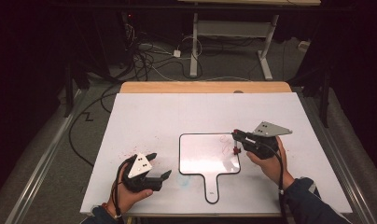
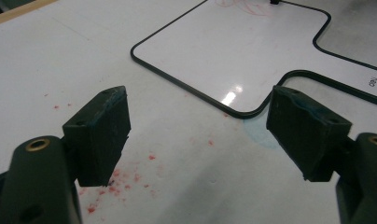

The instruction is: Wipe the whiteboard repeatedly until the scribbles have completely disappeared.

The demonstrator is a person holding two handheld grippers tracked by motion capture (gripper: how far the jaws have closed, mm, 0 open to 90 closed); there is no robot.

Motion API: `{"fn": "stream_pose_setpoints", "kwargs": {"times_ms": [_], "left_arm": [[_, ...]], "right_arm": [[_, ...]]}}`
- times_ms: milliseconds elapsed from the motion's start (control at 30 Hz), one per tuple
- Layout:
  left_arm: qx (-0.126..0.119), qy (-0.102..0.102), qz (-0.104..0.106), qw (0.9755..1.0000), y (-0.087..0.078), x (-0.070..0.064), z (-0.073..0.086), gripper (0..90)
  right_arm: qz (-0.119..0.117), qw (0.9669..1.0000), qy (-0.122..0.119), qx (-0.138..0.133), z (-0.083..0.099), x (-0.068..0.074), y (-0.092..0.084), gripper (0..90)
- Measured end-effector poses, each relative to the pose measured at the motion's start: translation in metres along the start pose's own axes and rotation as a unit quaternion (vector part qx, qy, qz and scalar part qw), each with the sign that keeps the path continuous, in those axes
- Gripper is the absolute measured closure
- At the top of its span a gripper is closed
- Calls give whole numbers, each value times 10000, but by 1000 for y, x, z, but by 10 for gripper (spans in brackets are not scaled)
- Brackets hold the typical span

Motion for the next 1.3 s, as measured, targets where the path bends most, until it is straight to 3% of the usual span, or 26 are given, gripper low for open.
{"fn": "stream_pose_setpoints", "kwargs": {"times_ms": [200,333,533,767,867,933,1100,1233,1300], "left_arm": [[-9,-8,7,10000,-1,1,0,208],[-11,-1,11,10000,-1,0,0,209],[-11,-11,10,10000,-1,1,0,209],[9,18,26,10000,0,-1,0,209],[3,18,35,10000,0,-1,0,209],[7,20,34,10000,0,0,0,209],[10,3,38,10000,0,1,1,209],[-5,19,45,10000,-1,0,1,210],[-3,23,42,10000,-1,0,1,209]], "right_arm": [[-33,9999,-85,-80,-7,11,10,818],[-20,9999,3,-151,-6,10,12,818],[58,9999,-77,-41,-5,4,8,818],[-289,9994,-11,-199,-9,14,14,818],[-217,9995,-97,-212,-13,16,21,818],[-45,9997,-169,-178,-13,11,26,818],[333,9993,22,-180,-9,-5,33,818],[312,9993,55,-174,-8,-6,30,818],[169,9996,101,-213,-7,-2,25,818]]}}
Point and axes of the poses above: each handheld gripper's, and its own axes: y roughly forward along the jaws, z roughly out of its underside, x roughly to its left, the point moved 3 cm from there along y, roughly forward along the jaws, and after that the axes turned 13 degrees about -y, right-handed, at the moved point
